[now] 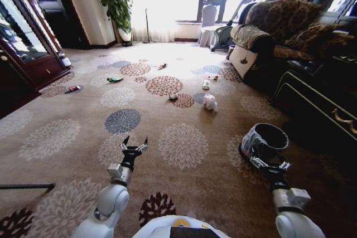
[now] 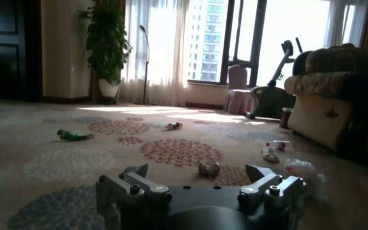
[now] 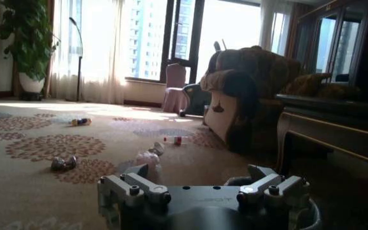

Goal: Pick up the trash from the ground and place it into the trash bin.

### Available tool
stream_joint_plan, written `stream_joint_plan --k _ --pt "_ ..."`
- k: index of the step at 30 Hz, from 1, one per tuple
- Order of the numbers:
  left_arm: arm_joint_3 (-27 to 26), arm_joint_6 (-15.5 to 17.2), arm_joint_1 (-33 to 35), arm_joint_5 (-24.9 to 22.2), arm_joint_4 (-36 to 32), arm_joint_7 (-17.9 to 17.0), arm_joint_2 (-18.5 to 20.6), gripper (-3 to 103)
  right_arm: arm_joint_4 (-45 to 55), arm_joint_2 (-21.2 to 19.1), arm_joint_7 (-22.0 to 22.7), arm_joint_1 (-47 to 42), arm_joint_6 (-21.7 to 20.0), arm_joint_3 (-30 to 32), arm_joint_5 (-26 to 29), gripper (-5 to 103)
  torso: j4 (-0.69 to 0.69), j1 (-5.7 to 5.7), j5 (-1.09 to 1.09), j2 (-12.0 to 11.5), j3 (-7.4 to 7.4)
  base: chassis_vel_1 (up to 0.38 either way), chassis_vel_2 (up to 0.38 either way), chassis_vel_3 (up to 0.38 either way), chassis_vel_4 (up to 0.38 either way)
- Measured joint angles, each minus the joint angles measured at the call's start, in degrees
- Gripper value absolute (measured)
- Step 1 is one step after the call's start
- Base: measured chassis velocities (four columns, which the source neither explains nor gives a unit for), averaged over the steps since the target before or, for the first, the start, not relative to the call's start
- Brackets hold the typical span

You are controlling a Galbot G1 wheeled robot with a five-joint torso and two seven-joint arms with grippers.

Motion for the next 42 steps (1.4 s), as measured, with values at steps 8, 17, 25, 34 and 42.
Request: stream_joint_plan --k 8,17,25,34,42 --pt "0.00 0.00 0.00 0.00 0.00 0.00 0.00 100 0.00 0.00 0.00 0.00 0.00 0.00 0.00 100 0.00 0.00 0.00 0.00 0.00 0.000 0.000 0.000 0.000" --pt "0.00 0.00 0.00 0.00 0.00 0.00 0.00 100 0.00 0.00 0.00 0.00 0.00 0.00 0.00 100 0.00 0.00 0.00 0.00 0.00 0.000 0.000 0.000 0.000" --pt "0.00 0.00 0.00 0.00 0.00 0.00 0.00 100 0.00 0.00 0.00 0.00 0.00 0.00 0.00 100 0.00 0.00 0.00 0.00 0.00 0.000 0.000 0.000 0.000" --pt "0.00 0.00 0.00 0.00 0.00 0.00 0.00 100 0.00 0.00 0.00 0.00 0.00 0.00 0.00 100 0.00 0.00 0.00 0.00 0.00 0.000 0.000 0.000 0.000" --pt "0.00 0.00 0.00 0.00 0.00 0.00 0.00 100 0.00 0.00 0.00 0.00 0.00 0.00 0.00 100 0.00 0.00 0.00 0.00 0.00 0.000 0.000 0.000 0.000"
